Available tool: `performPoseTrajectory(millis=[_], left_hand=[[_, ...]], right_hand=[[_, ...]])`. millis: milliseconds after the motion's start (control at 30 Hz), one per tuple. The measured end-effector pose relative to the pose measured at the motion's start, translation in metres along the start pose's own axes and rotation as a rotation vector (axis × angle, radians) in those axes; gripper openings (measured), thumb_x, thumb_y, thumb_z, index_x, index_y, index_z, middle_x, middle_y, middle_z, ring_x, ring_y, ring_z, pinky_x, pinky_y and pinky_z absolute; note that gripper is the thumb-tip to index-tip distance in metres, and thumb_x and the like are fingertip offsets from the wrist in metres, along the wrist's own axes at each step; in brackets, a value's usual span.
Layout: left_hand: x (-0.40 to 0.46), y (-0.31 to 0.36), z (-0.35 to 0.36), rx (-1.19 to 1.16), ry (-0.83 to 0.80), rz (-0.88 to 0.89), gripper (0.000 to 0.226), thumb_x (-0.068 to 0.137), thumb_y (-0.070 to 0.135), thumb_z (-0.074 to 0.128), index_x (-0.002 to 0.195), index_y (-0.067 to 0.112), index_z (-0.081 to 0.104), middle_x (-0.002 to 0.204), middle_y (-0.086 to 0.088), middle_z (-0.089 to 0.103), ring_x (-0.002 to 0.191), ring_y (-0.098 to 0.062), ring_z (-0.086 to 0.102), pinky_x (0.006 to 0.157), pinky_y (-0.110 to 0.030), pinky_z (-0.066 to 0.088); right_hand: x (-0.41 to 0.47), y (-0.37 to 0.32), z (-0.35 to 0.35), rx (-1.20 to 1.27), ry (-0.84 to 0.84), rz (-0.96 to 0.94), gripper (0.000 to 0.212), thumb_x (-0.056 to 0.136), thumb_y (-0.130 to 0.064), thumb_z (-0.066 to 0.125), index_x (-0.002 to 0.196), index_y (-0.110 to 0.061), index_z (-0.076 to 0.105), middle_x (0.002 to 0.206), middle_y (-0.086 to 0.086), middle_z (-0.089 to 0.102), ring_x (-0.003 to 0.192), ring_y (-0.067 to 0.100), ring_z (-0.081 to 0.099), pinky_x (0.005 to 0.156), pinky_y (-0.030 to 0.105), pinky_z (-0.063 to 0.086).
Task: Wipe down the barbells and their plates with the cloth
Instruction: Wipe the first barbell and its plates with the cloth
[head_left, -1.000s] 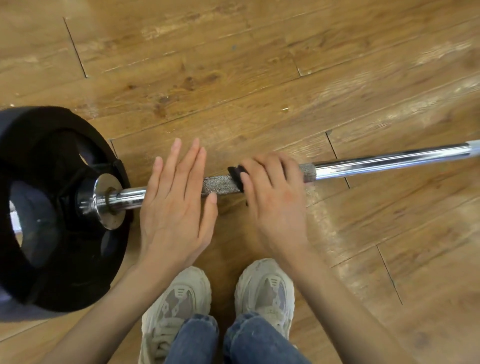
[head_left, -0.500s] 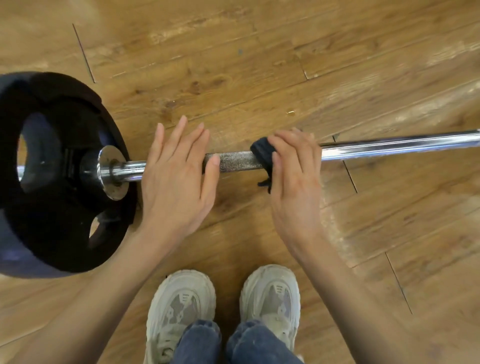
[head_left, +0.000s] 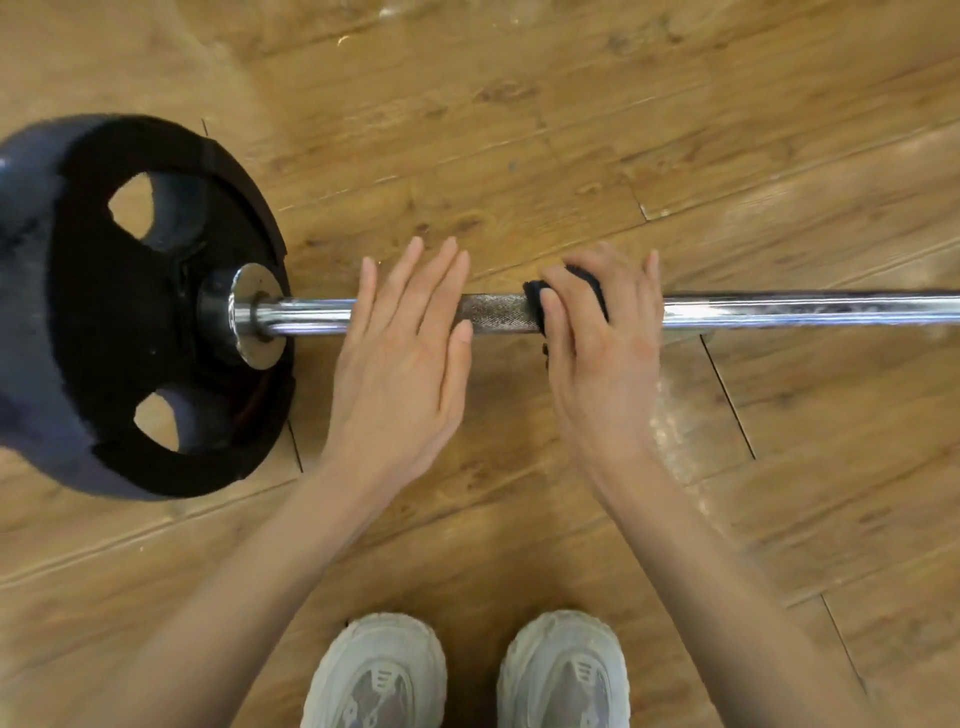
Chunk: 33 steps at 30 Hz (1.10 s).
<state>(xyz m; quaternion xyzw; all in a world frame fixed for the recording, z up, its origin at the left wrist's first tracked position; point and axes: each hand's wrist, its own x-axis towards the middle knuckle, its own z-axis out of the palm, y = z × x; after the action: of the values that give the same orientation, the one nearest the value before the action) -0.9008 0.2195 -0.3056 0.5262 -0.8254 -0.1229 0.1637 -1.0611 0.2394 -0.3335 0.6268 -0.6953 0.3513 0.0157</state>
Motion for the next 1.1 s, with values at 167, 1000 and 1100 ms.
performPoseTrajectory(millis=[167, 1000, 1100], left_hand=[[0.02, -0.007, 0.005, 0.02, 0.022, -0.022, 0.049, 0.108, 0.025, 0.027, 0.147, 0.004, 0.047, 0.152, -0.008, 0.048, 0.148, -0.023, 0.033, 0.127, -0.034, 0.002], [0.053, 0.028, 0.021, 0.046, -0.013, 0.1, 0.054, 0.108, 0.03, 0.025, 0.152, 0.001, 0.038, 0.158, -0.011, 0.04, 0.151, -0.025, 0.028, 0.127, -0.039, 0.008], [0.052, 0.026, 0.025, 0.059, -0.009, 0.1, 0.052, 0.108, 0.028, 0.027, 0.151, 0.002, 0.041, 0.155, -0.011, 0.044, 0.147, -0.025, 0.037, 0.126, -0.039, 0.014]], right_hand=[[0.013, -0.001, 0.013, -0.013, -0.057, -0.253, 0.033, 0.108, -0.019, 0.044, 0.115, -0.003, 0.071, 0.115, 0.016, 0.068, 0.12, 0.034, 0.06, 0.121, 0.044, 0.025], [0.04, 0.059, -0.013, -0.274, 0.042, -0.134, 0.041, 0.109, -0.022, 0.036, 0.096, -0.006, 0.072, 0.095, 0.011, 0.067, 0.095, 0.029, 0.057, 0.121, 0.048, 0.027], [0.063, 0.052, -0.008, -0.385, 0.006, 0.094, 0.047, 0.102, -0.026, 0.042, 0.077, -0.004, 0.075, 0.08, 0.012, 0.066, 0.086, 0.036, 0.057, 0.113, 0.049, 0.034]])
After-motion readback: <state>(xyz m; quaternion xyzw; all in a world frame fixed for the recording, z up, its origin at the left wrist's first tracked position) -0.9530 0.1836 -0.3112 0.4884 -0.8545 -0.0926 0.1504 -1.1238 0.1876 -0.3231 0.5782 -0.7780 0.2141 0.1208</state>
